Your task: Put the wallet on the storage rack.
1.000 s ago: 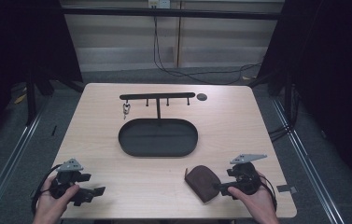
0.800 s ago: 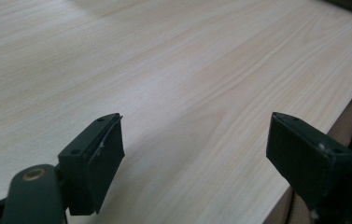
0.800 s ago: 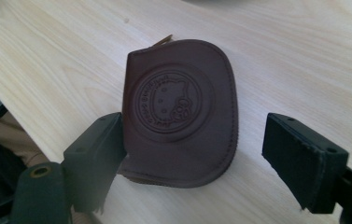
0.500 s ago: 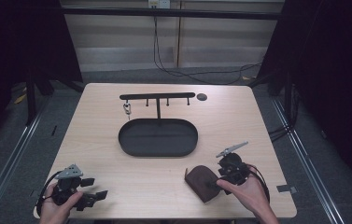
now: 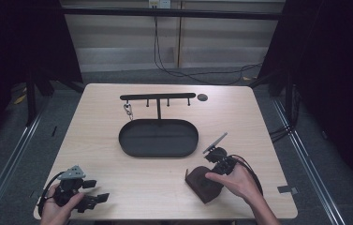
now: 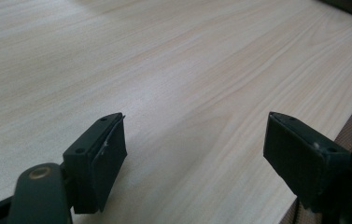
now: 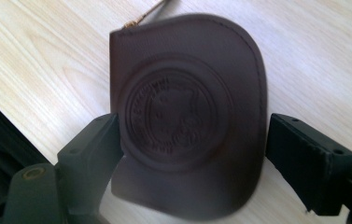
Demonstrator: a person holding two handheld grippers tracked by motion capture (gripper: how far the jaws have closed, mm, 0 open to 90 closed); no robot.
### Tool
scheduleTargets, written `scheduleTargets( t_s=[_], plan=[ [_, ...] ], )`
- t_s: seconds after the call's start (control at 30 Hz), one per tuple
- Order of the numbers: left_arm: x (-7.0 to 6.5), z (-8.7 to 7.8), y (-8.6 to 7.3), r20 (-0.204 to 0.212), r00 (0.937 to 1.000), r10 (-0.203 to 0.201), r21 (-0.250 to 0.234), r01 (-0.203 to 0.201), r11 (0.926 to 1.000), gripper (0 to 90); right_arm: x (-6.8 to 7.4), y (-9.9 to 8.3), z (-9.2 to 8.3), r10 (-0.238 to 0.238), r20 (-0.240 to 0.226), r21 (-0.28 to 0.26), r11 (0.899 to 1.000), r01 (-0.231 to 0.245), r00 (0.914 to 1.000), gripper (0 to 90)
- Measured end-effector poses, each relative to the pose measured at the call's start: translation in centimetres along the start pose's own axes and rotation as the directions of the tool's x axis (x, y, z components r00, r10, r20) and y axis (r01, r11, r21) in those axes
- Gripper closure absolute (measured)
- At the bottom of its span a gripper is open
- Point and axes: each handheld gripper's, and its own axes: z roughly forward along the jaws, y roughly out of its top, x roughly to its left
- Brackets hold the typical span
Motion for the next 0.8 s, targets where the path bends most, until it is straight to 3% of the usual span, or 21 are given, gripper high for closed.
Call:
scheduleTargets(
  t_s=[0.2,0.4,0.6,0.8],
  plan=[
    [-0.1,0.0,0.0,0.004,1.0,-0.001,-0.006,0.001,1.0,20.8,0.0,0.9,1.1,-0.003,0.018,0.039,0.999,0.002,0.9998,13.6],
    [0.0,-0.4,0.0,-0.008,0.9999,-0.008,-0.032,0.008,0.9995,20.8,-0.2,1.1,1.5,0.001,-0.007,0.063,0.998,-0.001,1.0,13.4],
    [0.0,-0.4,0.0,-0.001,1.0,-0.003,-0.029,0.003,0.9996,20.8,-0.9,1.2,1.9,0.032,-0.078,0.081,0.996,-0.026,0.9965,15.0],
    [0.0,-0.4,0.0,0.001,1.0,-0.003,-0.026,0.003,0.9997,20.8,-0.7,1.2,1.6,0.04,-0.071,0.085,0.996,-0.034,0.9967,19.8]
  ],
)
